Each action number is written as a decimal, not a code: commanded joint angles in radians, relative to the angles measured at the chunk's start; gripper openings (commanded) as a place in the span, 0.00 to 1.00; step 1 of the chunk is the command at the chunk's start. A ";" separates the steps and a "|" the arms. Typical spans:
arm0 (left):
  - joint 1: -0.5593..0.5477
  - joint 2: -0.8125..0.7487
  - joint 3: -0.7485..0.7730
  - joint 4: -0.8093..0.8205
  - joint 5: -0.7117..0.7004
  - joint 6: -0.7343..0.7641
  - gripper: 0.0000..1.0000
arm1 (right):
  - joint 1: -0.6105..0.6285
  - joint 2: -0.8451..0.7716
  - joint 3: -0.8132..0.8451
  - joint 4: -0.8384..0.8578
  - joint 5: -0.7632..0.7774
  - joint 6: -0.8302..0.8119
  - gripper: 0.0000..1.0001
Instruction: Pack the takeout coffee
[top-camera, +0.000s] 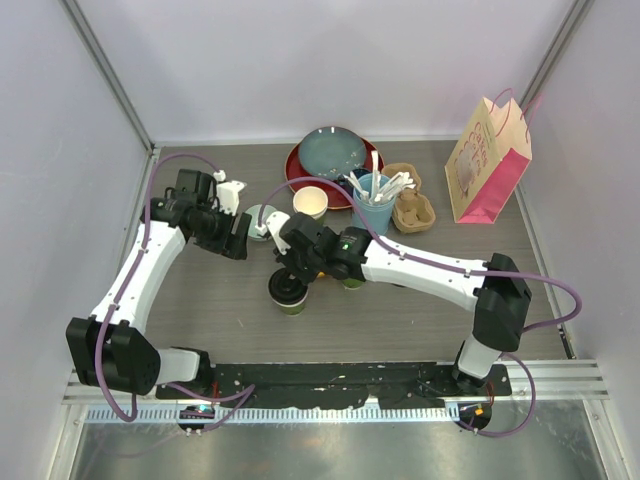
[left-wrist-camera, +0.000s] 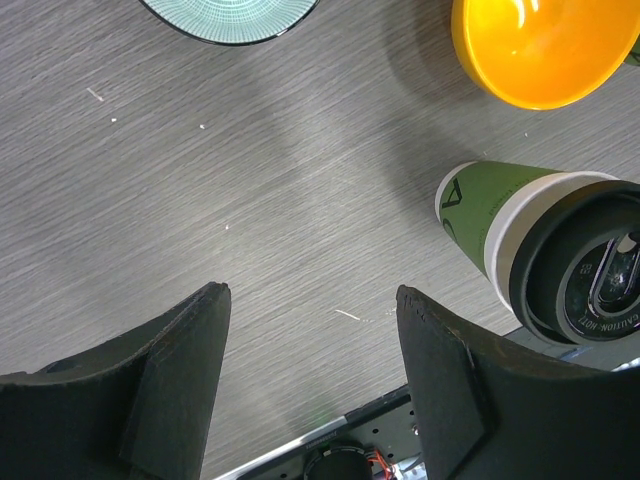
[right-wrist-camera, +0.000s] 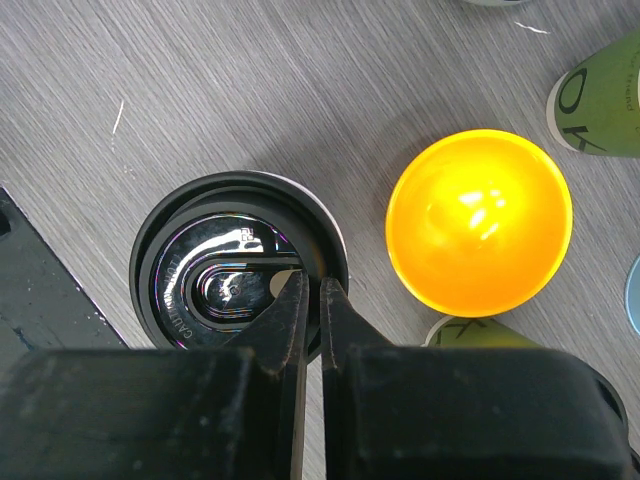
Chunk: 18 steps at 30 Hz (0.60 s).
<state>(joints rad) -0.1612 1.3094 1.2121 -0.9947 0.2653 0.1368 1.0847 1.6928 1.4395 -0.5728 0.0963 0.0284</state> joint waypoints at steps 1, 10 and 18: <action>0.006 -0.007 0.020 -0.005 0.022 0.007 0.71 | 0.004 -0.048 -0.008 0.051 -0.009 0.001 0.01; 0.006 -0.012 0.015 -0.010 0.023 0.009 0.71 | 0.004 -0.030 -0.040 0.076 -0.004 -0.013 0.01; 0.006 -0.016 0.014 -0.012 0.026 0.014 0.71 | 0.006 -0.018 -0.065 0.108 -0.009 0.002 0.01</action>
<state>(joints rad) -0.1612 1.3094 1.2121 -1.0004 0.2710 0.1387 1.0847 1.6928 1.3914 -0.5240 0.0849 0.0250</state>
